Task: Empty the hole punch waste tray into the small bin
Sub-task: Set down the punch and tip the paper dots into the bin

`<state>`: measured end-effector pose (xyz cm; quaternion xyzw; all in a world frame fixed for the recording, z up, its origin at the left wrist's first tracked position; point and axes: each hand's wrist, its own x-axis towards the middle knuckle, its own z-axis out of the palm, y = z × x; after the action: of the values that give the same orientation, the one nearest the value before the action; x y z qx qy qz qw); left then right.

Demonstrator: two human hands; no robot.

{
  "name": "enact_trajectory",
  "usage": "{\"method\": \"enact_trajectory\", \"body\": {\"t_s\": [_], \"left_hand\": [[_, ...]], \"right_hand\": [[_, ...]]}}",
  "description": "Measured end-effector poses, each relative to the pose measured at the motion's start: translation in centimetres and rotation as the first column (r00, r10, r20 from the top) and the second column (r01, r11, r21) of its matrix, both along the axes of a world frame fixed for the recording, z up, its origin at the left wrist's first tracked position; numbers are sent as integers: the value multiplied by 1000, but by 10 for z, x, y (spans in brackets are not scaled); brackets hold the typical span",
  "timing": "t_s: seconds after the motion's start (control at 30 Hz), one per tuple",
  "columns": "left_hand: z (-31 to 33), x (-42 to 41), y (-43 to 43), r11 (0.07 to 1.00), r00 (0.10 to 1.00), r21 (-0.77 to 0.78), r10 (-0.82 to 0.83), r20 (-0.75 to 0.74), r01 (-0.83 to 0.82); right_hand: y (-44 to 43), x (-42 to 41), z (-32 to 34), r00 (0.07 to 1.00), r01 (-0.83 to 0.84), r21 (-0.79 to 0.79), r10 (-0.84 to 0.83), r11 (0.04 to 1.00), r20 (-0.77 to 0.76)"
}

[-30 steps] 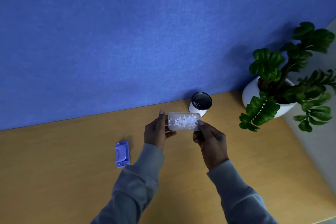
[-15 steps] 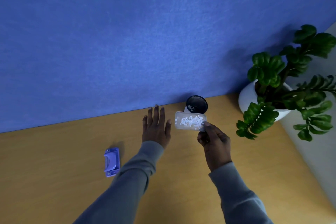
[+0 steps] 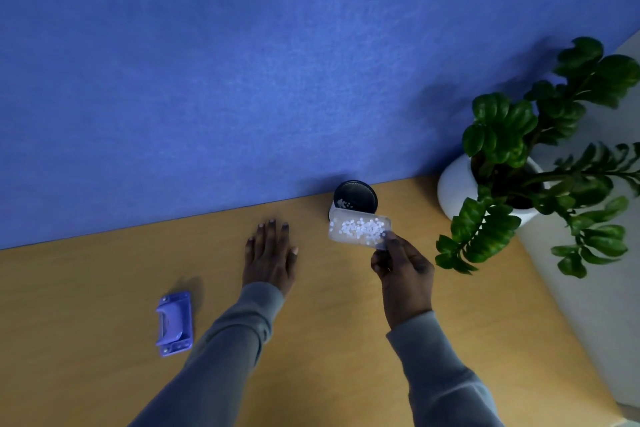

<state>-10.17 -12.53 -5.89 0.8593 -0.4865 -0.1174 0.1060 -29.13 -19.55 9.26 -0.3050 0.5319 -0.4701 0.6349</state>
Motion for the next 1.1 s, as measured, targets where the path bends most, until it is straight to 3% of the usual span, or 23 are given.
{"method": "enact_trajectory", "body": {"t_s": [0.33, 0.5, 0.63, 0.73, 0.83, 1.0, 1.1], "left_hand": [[-10, 1, 0, 999, 999, -53, -1, 33, 2], [-10, 0, -1, 997, 999, -73, 8, 53, -4], [-10, 0, 0, 998, 998, -68, 11, 61, -7], [-10, 1, 0, 998, 998, -62, 5, 70, 0], [-10, 1, 0, 997, 997, -76, 10, 81, -4], [-9, 0, 0, 993, 995, -115, 17, 95, -5], [-8, 0, 0, 995, 995, -96, 19, 93, -10]], "right_hand": [[-32, 18, -8, 978, 157, -8, -157, 988, -137], [-48, 21, -19, 907, 148, -127, -186, 981, -379], [-62, 24, -23, 755, -40, -261, -142, 965, -640], [-78, 28, -29, 550, -258, -392, -199, 883, -811], [-84, 37, -30, 375, -425, -430, -278, 796, -885], [-76, 41, -29, 213, -685, -344, -275, 643, -938], [-72, 38, -27, 216, -742, -335, -265, 581, -940]]}}
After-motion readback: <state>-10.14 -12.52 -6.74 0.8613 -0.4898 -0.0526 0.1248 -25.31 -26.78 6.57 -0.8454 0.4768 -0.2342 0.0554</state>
